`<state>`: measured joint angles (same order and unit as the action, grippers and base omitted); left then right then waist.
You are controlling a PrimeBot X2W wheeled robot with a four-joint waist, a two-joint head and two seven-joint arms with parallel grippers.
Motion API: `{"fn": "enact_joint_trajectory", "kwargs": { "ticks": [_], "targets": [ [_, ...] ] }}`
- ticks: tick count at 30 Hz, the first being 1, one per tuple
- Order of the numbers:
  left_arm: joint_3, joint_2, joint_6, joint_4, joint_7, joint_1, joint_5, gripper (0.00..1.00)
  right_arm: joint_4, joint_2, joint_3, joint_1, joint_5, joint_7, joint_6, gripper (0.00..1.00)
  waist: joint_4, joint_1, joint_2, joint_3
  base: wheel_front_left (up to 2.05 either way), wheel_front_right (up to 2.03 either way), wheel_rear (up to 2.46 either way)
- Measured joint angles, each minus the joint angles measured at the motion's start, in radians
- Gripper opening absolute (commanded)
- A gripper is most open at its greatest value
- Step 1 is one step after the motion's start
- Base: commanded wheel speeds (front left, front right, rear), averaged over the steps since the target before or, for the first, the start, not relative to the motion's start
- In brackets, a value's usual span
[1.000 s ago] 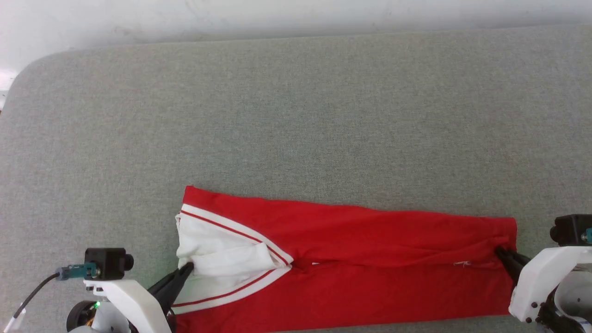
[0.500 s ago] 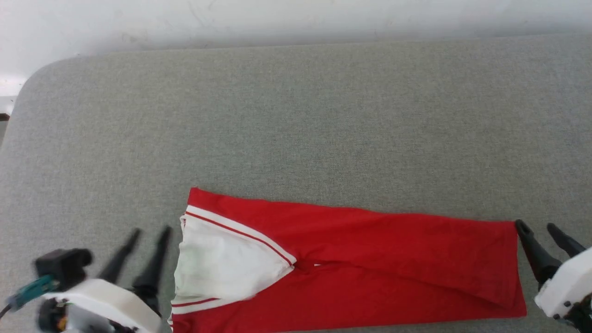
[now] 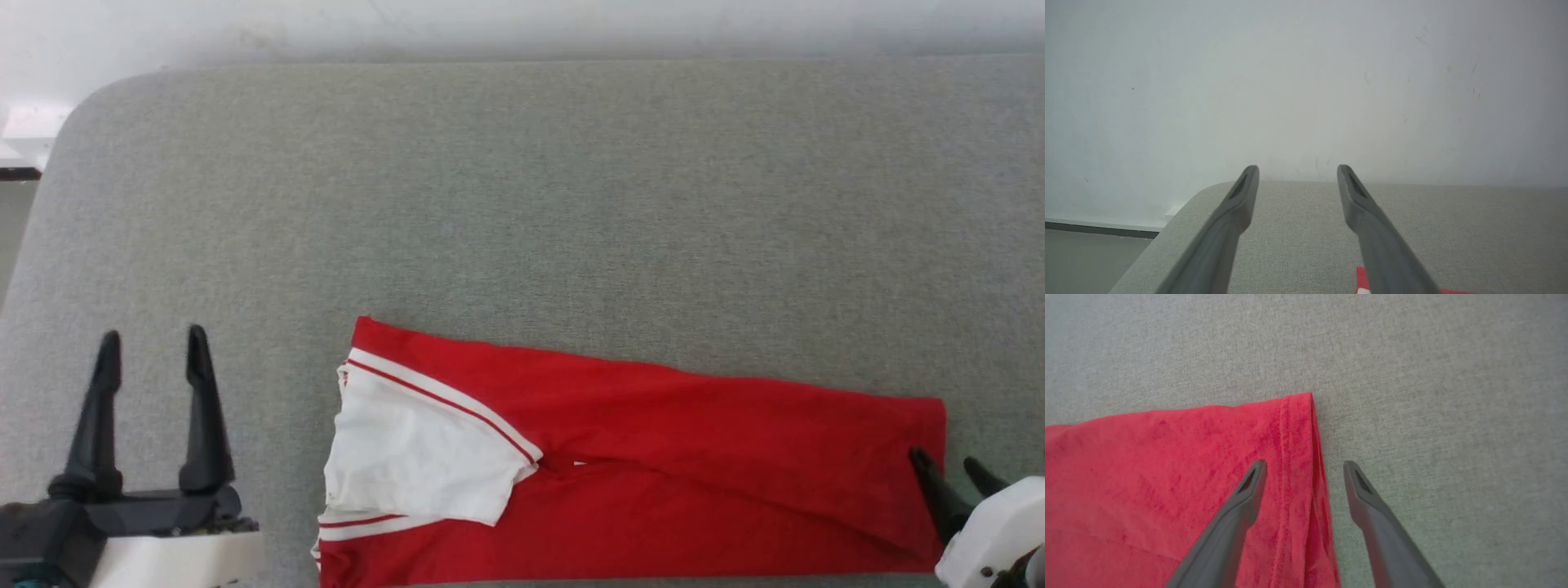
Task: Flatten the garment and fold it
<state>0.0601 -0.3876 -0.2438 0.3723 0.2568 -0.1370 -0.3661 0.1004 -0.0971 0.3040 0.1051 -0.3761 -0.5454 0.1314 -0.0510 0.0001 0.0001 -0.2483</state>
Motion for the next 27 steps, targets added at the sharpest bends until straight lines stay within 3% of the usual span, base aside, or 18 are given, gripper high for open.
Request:
{"fn": "enact_joint_trajectory", "kwargs": {
  "ticks": [8, 9, 11, 19, 23, 27],
  "targets": [
    [-0.050, 0.096, 0.126, -0.042, 0.000, -0.007, 0.058, 1.00, -0.081, 0.009, 0.010, -0.003, 0.015, -0.025, 0.000, 1.00, -0.030, -0.0001, 0.0000, -0.011, 0.00, 0.00, 0.00],
    [-0.057, 0.104, 0.139, -0.049, 0.000, -0.007, 0.060, 1.00, -0.084, 0.009, 0.009, -0.004, 0.013, -0.031, 0.000, 0.75, -0.032, -0.0001, 0.0000, -0.013, 0.00, 0.00, 0.00],
    [-0.068, 0.115, 0.166, -0.062, 0.000, -0.007, 0.066, 1.00, -0.091, 0.010, 0.010, -0.010, 0.011, -0.037, 0.000, 0.00, -0.035, -0.0001, 0.0000, -0.016, 0.00, 0.00, 0.00],
    [-0.110, 0.156, 0.235, -0.107, 0.000, -0.007, 0.093, 1.00, -0.113, 0.016, -0.015, -0.043, 0.030, -0.048, 0.000, 0.00, -0.023, -0.0001, 0.0000, -0.003, 0.00, 0.00, 0.00],
    [-0.128, 0.169, 0.254, -0.123, 0.000, -0.008, 0.116, 1.00, -0.116, -0.013, -0.003, -0.079, 0.069, -0.050, 0.002, 0.00, -0.008, 0.0000, 0.0000, 0.012, 0.00, 0.00, 0.00],
    [-0.135, 0.182, 0.272, -0.141, 0.000, -0.011, 0.131, 1.00, -0.125, -0.073, 0.076, -0.123, 0.102, -0.062, 0.001, 0.00, 0.005, 0.0000, 0.0000, 0.028, 0.00, 0.00, 0.00]
  ]
}}
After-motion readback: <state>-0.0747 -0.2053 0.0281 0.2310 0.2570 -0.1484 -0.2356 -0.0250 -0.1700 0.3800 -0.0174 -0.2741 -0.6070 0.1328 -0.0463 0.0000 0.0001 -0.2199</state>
